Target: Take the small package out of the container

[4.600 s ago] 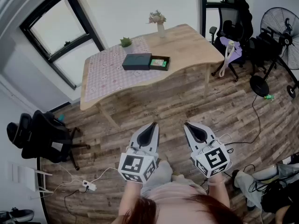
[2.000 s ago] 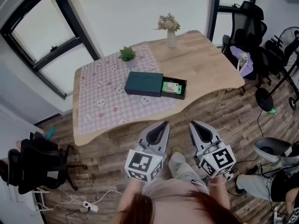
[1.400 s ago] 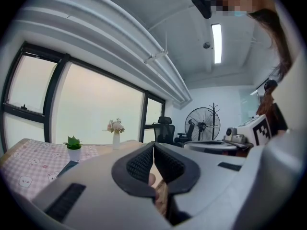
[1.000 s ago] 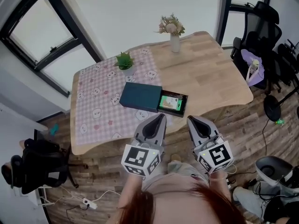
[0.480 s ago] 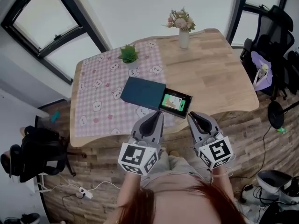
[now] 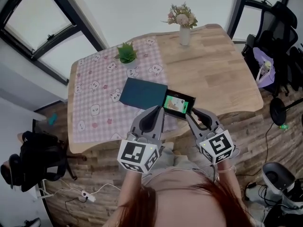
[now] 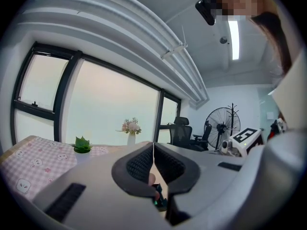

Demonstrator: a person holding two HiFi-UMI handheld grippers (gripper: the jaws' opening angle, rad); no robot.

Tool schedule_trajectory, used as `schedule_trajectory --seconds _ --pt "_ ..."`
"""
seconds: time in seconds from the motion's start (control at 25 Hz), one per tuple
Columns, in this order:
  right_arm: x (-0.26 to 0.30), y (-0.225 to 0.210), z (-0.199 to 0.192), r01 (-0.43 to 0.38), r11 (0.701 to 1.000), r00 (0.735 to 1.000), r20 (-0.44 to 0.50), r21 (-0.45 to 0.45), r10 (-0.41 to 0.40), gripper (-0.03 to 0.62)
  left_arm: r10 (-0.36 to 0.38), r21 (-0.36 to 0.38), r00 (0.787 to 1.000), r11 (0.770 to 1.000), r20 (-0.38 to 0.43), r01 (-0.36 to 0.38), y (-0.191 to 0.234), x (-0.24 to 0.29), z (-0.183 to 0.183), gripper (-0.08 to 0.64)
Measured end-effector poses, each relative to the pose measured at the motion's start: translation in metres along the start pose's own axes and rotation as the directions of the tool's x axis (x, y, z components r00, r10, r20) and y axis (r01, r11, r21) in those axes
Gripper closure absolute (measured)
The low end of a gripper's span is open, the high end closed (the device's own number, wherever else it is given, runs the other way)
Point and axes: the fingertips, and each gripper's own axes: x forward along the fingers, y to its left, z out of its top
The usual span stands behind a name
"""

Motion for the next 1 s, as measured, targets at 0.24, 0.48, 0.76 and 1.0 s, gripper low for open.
schedule_trajectory --seconds 0.24,0.48,0.76,1.0 --pt "0.026 -0.003 -0.016 -0.028 0.999 0.997 -0.072 -0.027 0.026 0.506 -0.027 0.002 1.000 1.000 -0.004 0.027 0.018 0.017 0.006 0.548" --pt "0.047 -0.007 -0.031 -0.050 0.998 0.989 -0.138 -0.044 0.043 0.486 -0.063 0.006 0.998 0.998 -0.006 0.063 0.029 0.032 0.008 0.548" --pt "0.068 -0.010 -0.051 -0.076 0.995 0.975 -0.215 -0.060 0.061 0.460 -0.109 0.012 0.994 0.994 -0.017 0.110 0.036 0.047 0.008 0.548" --pt "0.087 -0.011 -0.066 -0.110 0.991 0.958 -0.273 -0.078 0.085 0.437 -0.118 0.008 0.993 0.993 -0.021 0.119 0.049 0.058 0.011 0.548"
